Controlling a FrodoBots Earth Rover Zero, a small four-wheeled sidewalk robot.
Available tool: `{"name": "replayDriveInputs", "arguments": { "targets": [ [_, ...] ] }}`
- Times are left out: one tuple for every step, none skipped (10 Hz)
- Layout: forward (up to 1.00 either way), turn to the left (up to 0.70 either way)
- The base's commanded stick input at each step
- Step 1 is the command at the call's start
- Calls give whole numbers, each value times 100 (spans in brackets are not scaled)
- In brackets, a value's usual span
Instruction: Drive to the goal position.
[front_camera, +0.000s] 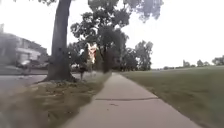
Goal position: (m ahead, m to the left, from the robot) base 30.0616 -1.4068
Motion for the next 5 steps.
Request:
{"name": "replayDriveInputs", "arguments": {
  "targets": [
    [100,0],
    [100,0],
    [100,0],
    [100,-40],
    [100,-40]
  ]
}}
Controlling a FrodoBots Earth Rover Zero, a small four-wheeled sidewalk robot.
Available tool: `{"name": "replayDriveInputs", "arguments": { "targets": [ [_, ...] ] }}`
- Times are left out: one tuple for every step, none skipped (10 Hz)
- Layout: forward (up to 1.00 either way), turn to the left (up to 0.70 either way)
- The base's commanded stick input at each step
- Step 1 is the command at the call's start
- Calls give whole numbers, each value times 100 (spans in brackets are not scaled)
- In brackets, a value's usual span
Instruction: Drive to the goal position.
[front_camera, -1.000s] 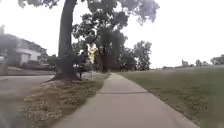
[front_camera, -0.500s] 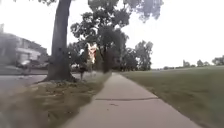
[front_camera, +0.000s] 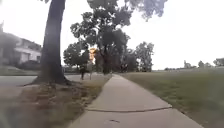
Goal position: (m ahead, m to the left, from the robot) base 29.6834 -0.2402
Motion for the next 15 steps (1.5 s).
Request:
{"name": "replayDriveInputs", "arguments": {
  "targets": [
    [100,-40],
    [100,-16],
    [100,0],
    [100,0],
    [100,0],
    [100,0],
    [100,0],
    [100,0],
    [100,0],
    [100,0],
    [100,0],
    [100,0],
    [100,0],
    [100,0],
    [100,0]
  ]
}}
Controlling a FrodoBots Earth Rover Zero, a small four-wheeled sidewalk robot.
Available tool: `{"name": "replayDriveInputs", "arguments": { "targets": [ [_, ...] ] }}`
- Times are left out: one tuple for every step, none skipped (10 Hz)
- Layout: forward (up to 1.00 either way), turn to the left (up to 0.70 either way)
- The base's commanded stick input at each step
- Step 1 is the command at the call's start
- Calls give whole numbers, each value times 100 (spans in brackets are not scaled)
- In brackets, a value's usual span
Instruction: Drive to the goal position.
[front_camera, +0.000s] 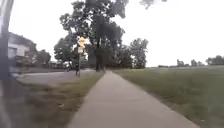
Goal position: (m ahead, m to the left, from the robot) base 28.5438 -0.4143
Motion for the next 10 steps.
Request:
{"name": "replayDriveInputs", "arguments": {
  "targets": [
    [100,0],
    [100,0],
    [100,0],
    [100,0],
    [100,0],
    [100,0],
    [100,0],
    [100,0],
    [100,0],
    [100,0]
  ]
}}
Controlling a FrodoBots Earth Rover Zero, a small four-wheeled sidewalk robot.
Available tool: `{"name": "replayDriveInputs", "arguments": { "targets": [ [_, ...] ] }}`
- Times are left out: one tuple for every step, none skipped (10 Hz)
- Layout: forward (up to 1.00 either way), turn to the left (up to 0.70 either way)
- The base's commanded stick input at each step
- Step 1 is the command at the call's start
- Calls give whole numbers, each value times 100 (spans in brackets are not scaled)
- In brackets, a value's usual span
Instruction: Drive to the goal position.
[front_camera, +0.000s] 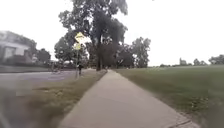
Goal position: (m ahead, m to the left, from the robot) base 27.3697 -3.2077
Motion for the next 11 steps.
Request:
{"name": "replayDriveInputs", "arguments": {
  "targets": [
    [100,0],
    [100,0],
    [100,0],
    [100,0],
    [100,0],
    [100,0],
    [100,0],
    [100,0],
    [100,0],
    [100,-33],
    [100,-27]
  ]
}}
